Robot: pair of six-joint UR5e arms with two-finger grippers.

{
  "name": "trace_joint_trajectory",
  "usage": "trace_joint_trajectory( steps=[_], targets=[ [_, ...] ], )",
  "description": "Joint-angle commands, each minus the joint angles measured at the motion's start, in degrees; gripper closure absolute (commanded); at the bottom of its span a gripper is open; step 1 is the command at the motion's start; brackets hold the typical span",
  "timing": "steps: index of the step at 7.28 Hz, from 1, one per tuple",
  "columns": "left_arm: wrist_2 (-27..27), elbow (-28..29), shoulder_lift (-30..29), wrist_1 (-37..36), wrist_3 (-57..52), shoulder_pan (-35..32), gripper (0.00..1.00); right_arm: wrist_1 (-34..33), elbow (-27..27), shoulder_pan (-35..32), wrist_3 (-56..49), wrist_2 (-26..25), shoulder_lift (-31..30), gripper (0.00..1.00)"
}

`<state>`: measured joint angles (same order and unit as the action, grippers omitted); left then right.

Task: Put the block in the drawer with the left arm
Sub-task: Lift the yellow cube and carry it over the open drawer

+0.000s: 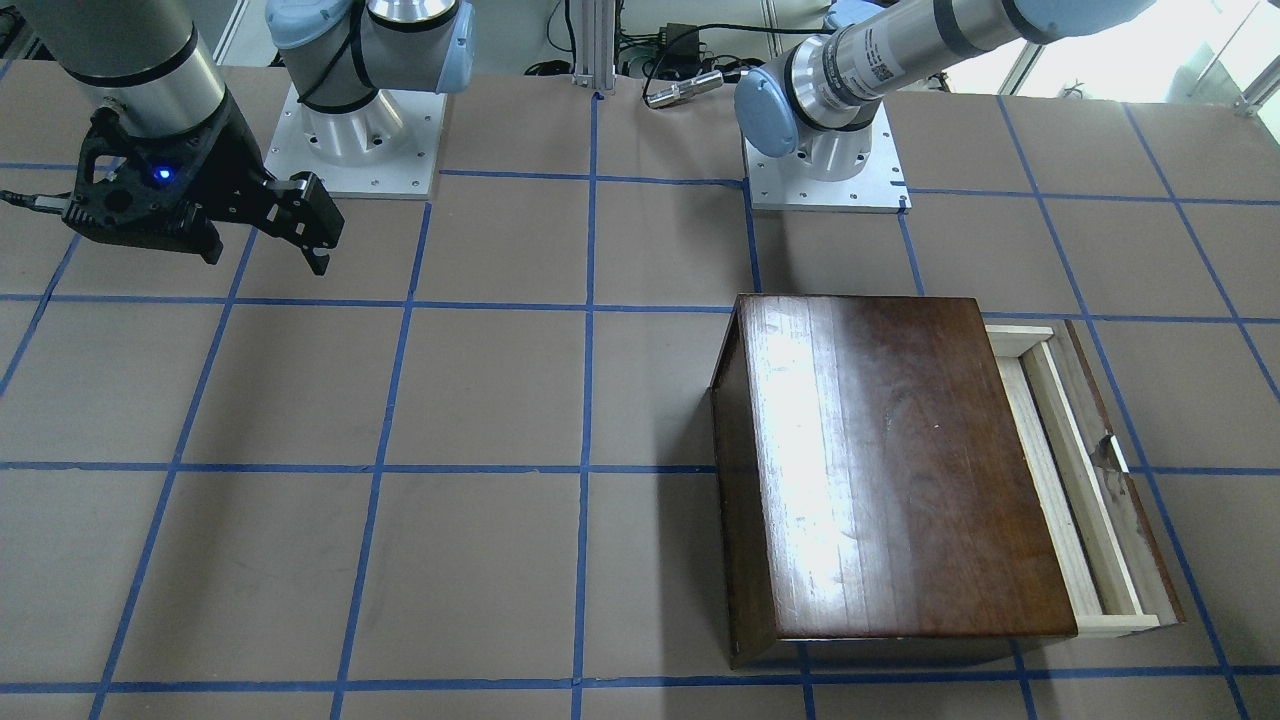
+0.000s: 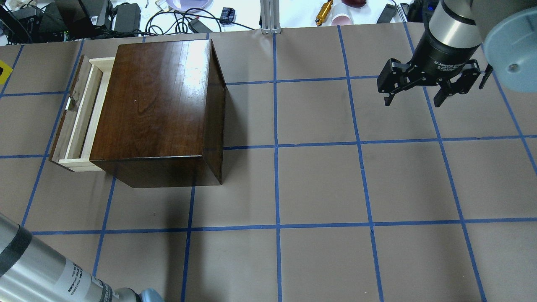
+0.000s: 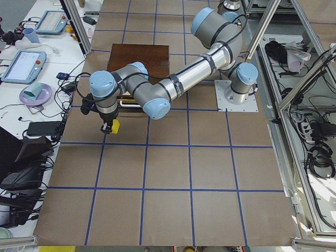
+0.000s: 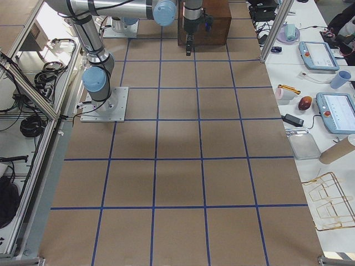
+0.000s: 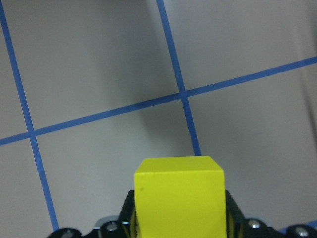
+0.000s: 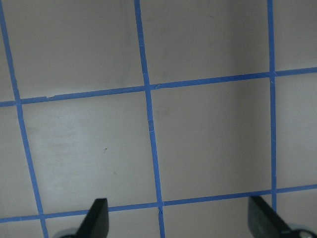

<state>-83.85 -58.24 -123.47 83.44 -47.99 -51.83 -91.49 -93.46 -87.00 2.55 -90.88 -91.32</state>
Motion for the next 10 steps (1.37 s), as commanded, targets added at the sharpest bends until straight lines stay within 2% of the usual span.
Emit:
trace_joint_trajectory(
  steps=[1,6,10],
  targets=[
    [-0.44,-2.66,4.8,2.24,8.13,-3.62,1.0,0.0,0.03,-0.01,0.0,0.0,0.0,0.0],
    [-0.53,-9.86,9.29,1.11,26.87,-13.55,1.0,0.09,0.03,-0.01,0.0,0.09,0.0,0.0],
    [-0.44,-14.7,9.3,-0.56,30.58,-15.23,1.0,0.0,0.03,-0.01,0.0,0.0,0.0,0.0]
  ],
)
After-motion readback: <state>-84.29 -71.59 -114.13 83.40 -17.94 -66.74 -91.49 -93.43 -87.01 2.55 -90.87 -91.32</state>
